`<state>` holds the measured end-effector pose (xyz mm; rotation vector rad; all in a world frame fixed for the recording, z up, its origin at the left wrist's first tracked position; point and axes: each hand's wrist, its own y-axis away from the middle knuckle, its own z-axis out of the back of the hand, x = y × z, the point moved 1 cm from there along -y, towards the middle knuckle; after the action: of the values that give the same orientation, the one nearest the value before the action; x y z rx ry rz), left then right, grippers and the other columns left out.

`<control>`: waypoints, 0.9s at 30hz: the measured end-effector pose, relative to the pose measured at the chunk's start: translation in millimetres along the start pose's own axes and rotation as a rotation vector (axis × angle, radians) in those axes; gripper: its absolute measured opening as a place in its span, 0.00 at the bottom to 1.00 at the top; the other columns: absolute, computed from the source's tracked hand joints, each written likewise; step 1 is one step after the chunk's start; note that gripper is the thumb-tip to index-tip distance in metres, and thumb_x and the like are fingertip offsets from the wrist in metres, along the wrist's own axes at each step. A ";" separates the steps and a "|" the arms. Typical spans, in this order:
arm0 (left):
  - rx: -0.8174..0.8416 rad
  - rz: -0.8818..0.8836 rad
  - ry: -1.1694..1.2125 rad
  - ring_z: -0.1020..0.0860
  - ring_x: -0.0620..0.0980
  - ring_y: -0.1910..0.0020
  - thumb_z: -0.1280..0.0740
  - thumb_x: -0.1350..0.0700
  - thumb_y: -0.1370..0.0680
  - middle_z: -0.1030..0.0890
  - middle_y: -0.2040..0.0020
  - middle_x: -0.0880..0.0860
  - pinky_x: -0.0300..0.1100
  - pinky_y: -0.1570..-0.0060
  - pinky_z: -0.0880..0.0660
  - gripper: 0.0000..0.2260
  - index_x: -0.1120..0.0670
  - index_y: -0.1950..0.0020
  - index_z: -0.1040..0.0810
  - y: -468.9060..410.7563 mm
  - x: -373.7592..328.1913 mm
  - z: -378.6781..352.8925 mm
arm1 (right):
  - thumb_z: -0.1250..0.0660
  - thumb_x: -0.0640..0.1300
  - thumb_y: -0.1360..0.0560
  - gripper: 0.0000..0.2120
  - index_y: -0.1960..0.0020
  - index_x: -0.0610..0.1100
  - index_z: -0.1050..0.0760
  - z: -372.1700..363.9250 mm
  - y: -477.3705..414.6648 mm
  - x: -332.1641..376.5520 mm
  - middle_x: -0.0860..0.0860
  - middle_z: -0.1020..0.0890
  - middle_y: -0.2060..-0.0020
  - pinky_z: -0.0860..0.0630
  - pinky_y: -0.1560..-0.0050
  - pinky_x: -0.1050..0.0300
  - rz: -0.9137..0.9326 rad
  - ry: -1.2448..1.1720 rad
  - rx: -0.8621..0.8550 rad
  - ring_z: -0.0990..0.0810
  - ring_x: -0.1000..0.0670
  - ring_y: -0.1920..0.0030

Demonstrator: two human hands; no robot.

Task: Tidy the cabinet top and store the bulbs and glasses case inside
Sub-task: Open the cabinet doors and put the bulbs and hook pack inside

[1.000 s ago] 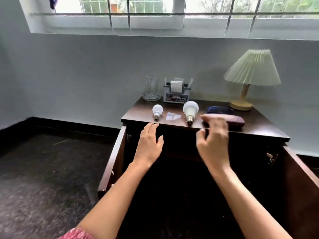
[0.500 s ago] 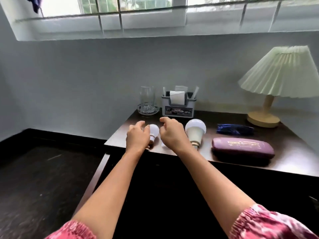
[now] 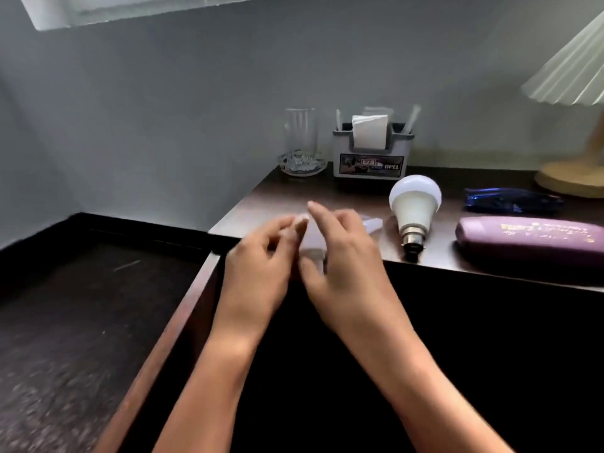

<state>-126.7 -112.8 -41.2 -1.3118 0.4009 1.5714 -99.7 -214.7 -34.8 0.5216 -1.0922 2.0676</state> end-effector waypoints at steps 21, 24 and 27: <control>0.032 0.114 -0.159 0.19 0.54 0.49 0.34 0.56 0.24 0.16 0.50 0.59 0.41 0.53 0.26 0.09 0.56 0.46 0.19 -30.8 146.0 -110.6 | 0.33 0.35 0.30 0.12 0.47 0.35 0.23 -104.0 14.9 -157.7 0.36 0.19 0.52 0.25 0.50 0.50 -0.364 0.046 -0.142 0.20 0.38 0.53; 0.057 0.127 -0.160 0.19 0.53 0.49 0.35 0.56 0.23 0.16 0.50 0.59 0.39 0.53 0.26 0.09 0.56 0.46 0.19 -36.7 150.7 -115.6 | 0.33 0.36 0.30 0.13 0.46 0.36 0.23 -106.8 12.4 -164.9 0.36 0.19 0.50 0.29 0.47 0.55 -0.372 0.075 -0.143 0.20 0.40 0.50; 0.068 0.159 -0.132 0.19 0.55 0.49 0.34 0.55 0.24 0.16 0.49 0.60 0.43 0.49 0.25 0.10 0.57 0.45 0.19 -42.8 152.8 -118.5 | 0.34 0.37 0.29 0.13 0.45 0.35 0.24 -106.3 8.6 -168.1 0.36 0.19 0.50 0.27 0.47 0.54 -0.386 0.058 -0.136 0.19 0.39 0.51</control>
<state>-11.9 -112.0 -202.6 -1.1397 0.4809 1.7507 1.7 -199.2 -205.5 0.5520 -1.0008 1.6515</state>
